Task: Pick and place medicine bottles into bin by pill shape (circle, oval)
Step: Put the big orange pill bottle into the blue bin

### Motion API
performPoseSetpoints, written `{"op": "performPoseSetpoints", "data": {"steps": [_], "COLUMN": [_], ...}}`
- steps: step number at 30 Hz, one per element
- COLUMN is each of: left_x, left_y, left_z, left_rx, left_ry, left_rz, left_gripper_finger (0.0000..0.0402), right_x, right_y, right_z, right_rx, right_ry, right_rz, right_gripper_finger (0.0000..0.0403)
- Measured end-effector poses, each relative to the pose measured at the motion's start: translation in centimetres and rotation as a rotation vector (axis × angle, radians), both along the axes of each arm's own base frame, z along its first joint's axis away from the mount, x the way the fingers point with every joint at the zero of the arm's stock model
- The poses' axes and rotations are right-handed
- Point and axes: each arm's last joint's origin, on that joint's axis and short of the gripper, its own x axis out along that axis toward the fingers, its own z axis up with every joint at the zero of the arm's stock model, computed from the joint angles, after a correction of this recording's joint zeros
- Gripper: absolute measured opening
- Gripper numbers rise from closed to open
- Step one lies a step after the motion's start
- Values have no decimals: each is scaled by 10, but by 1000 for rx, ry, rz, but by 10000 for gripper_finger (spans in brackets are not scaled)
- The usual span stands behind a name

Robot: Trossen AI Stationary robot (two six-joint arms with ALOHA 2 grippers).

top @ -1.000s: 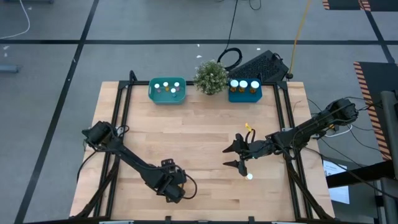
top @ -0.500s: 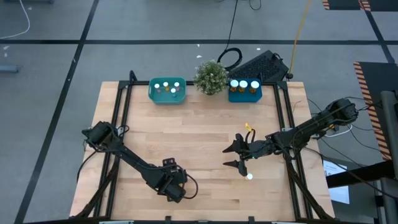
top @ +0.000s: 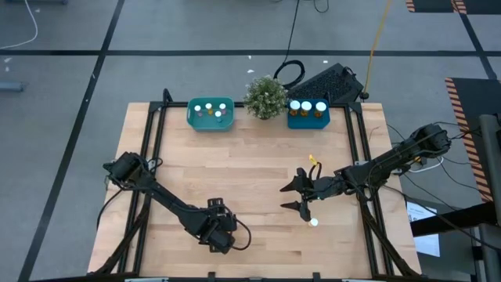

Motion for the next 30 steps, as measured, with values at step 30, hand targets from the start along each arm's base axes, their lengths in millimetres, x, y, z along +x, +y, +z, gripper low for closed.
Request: {"op": "performPoseSetpoints", "data": {"steps": [30], "left_x": [-7], "left_y": [53], "left_z": [46], "left_rx": [-114], "left_ry": [116], "left_rz": [418], "left_gripper_finger": [272], "right_x": [11], "right_y": [-1], "right_z": [2], "right_rx": [14], "right_ry": [-108], "right_rz": [-100], "right_gripper_finger": [270]}}
